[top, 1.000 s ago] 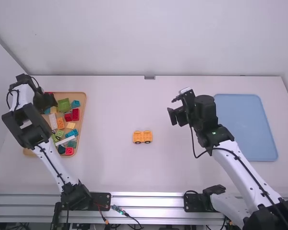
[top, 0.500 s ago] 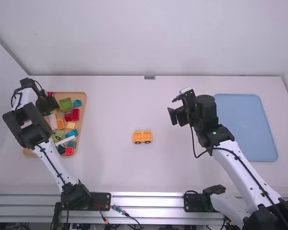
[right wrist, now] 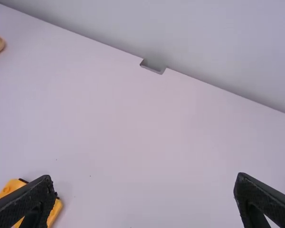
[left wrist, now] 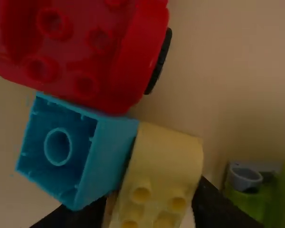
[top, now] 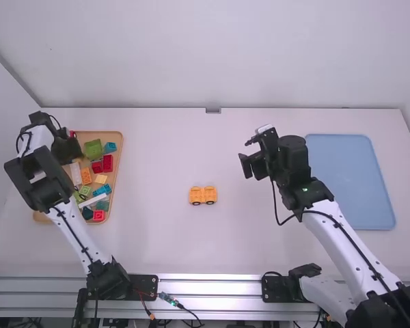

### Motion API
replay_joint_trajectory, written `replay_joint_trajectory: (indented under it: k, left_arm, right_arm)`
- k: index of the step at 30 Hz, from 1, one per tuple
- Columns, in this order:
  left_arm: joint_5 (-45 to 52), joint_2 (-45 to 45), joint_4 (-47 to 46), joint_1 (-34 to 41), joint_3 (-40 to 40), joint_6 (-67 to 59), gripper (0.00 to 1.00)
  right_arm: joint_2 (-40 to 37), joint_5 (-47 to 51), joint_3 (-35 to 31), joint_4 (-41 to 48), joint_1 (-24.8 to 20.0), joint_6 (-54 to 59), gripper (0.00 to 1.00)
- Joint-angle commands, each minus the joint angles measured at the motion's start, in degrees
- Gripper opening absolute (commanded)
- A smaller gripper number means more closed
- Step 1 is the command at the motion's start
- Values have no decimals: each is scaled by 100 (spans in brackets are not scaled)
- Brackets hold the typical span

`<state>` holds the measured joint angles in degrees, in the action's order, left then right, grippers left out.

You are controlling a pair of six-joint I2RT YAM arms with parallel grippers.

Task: Assemble lego blocks to make yellow taxi

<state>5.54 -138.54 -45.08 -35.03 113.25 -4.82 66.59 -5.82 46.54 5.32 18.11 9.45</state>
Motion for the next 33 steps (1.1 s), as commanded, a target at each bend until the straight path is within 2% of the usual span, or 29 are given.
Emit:
replay_joint_trajectory:
  k: [1, 6, 11, 14, 24, 26, 27, 28, 33]
  left_arm:
    - [141, 135, 73, 96, -39, -320, 42]
    - [88, 135, 77, 98, -39, -320, 44]
    - [90, 135, 110, 96, -39, -355, 41]
    - [71, 135, 79, 96, 20, -357, 30]
    - [93, 135, -404, 96, 520, -357, 24]
    - [88, 135, -519, 103, 651, -357, 17]
    - [73, 135, -655, 94, 809, -316, 6]
    - [73, 135, -745, 98, 911, -298, 2]
    - [147, 144, -1247, 168, 1528, -294, 2]
  right_arm:
    - [39, -13, 225, -9, -7, -20, 99]
    - [39, -11, 225, -9, -11, -22, 99]
    - [39, -11, 225, -11, -11, -20, 99]
    - [39, -13, 225, -13, -2, -20, 99]
    - [39, -13, 225, -13, -9, -22, 99]
    - [39, -11, 225, -24, -17, -17, 99]
    - [39, -13, 225, -42, -17, -20, 99]
    - [39, -11, 225, -57, -15, -22, 99]
    - [39, -9, 225, -103, -17, -22, 99]
